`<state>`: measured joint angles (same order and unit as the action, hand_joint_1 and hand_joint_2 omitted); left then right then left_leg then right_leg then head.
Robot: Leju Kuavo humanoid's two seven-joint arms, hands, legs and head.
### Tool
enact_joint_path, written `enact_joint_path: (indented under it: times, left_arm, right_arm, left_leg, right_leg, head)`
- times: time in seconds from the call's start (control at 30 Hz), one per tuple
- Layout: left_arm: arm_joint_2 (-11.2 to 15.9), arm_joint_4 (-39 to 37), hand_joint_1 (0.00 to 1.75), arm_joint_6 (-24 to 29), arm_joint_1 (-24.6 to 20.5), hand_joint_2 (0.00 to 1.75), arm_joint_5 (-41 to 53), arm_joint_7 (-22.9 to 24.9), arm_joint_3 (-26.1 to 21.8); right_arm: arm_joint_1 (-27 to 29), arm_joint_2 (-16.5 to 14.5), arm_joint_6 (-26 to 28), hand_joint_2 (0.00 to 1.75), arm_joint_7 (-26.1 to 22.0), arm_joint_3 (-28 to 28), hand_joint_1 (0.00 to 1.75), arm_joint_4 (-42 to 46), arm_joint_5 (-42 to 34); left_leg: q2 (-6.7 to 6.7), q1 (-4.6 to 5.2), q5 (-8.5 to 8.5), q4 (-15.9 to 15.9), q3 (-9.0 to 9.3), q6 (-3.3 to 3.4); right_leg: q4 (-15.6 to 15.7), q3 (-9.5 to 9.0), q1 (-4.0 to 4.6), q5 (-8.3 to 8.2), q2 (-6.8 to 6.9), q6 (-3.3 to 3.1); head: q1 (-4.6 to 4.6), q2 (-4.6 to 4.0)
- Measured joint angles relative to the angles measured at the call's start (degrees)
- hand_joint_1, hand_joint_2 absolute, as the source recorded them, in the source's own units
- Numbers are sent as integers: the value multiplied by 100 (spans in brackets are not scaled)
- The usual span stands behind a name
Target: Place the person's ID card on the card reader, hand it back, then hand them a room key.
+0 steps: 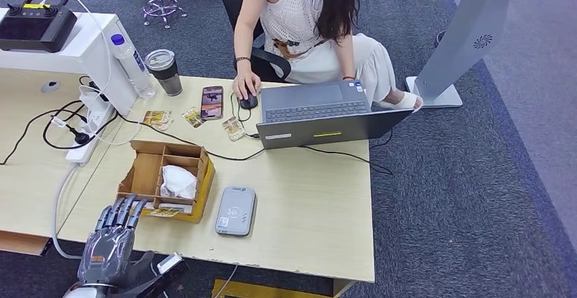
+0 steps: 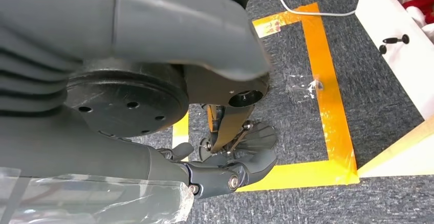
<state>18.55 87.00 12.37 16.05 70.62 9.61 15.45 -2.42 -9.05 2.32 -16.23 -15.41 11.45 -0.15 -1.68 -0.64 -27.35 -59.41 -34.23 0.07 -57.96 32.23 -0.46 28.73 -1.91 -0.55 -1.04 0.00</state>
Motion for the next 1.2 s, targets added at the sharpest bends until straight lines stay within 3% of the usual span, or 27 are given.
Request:
enact_joint_path:
  times: [0.43,0.67,1.2]
  left_arm:
    - [-184,-207,0,14,-82,175,59,-158,-210]
    - [-590,-438,0,39,-608,175,270,-602,-347]
    - [-1068,-754,0,-3,-1244,175,460,-747,-306]
  right_arm:
    - [0,0,-6,175,36,0,0,0,53]
    - [-4,0,-60,175,85,0,0,0,207]
    - [-18,-19,-16,175,136,1,0,0,354]
  left_leg:
    - [-1,0,0,0,1,0]
    - [-6,0,3,-1,1,2]
    - [-4,0,3,-2,1,2]
  right_leg:
    - [0,2,0,0,1,0]
    - [0,-3,0,-4,7,3]
    - [0,0,-1,-5,4,3]
  head:
    - [-1,0]
    - [1,0]
    - [0,0]
